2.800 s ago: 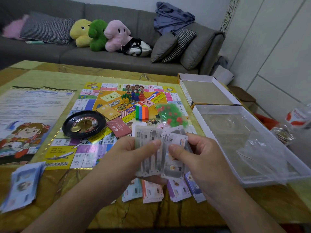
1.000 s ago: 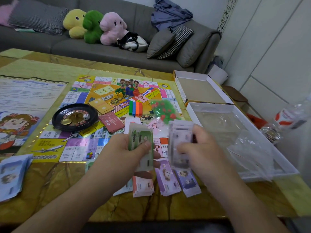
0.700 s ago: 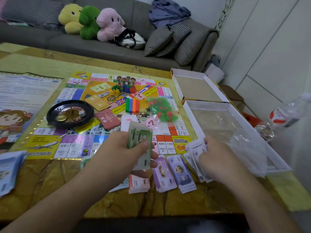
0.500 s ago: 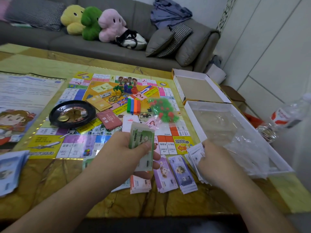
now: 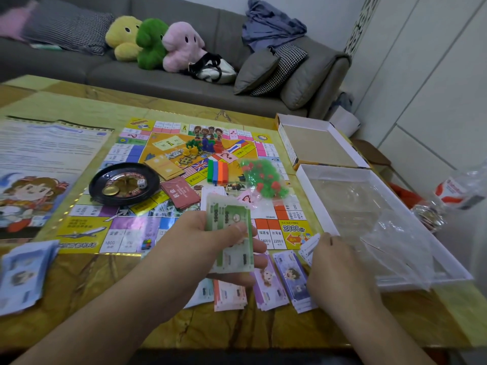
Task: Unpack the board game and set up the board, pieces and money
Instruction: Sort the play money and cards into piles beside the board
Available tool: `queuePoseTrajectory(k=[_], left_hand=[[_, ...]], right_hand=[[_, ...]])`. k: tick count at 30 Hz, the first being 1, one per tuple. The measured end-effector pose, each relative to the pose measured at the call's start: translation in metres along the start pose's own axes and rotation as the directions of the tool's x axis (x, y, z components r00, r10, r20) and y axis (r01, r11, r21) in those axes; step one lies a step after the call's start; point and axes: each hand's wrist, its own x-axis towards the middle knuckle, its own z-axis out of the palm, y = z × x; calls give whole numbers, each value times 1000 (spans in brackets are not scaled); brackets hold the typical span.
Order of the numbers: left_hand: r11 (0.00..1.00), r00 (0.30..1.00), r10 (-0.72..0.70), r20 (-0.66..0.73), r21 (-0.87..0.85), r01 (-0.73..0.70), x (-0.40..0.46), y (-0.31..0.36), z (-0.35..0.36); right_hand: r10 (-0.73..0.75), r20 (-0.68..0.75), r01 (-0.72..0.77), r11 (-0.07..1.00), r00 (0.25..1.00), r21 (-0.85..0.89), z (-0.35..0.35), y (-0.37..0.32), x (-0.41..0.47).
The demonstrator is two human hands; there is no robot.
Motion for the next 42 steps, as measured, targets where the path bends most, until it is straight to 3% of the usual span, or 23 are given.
queuePoseTrajectory(k=[11,13,15,16,18,19,20,21,23,26,29,37,42], left_hand=[[999,999,12,53,-32,-10,-3,2,-6],[999,998,8,67,-37,-5,-3,1,-5],[999,997,3,78,-43,0,-3,0,-5],[999,997,0,79,-46,4,-2,-1,-5],[999,997,-2,74,-38,5,0,-4,-4],[1000,997,0,75,-23,2,1,-6,-4],[1000,997,-2,82,-11,3,2,-7,-2],[1000,996,-10,91,-14,11,3,-9,-1],[997,993,-32,110,-60,38,4,-9,1],[986,982,-41,183,-153,70,5,-7,-1],[968,979,-37,199,-238,85,5,-3,-6],[995,995,92,33,44,-94,7,-10,-8],[997,996,78,35,-21,-77,5,-7,-5]], right_hand=[[-31,7,31,999,999,-20,9,-5,1],[-48,-36,49,998,998,43,8,-5,0],[-67,-117,97,958,991,269,1,-5,0],[-76,-138,132,878,988,459,-4,-5,-1],[-173,-100,179,536,980,825,-14,-10,-7],[-276,-67,163,340,959,926,-21,-14,-11],[-370,-53,142,219,927,965,-27,-19,-16],[-432,-56,143,172,900,975,-30,-24,-20],[-440,-98,201,195,893,960,-28,-33,-23],[-319,-154,251,289,935,924,-25,-39,-19],[-231,-143,204,264,962,943,-27,-38,-14],[-268,-114,165,176,957,970,-23,-40,-15],[-240,-118,160,164,964,974,-22,-40,-13]])
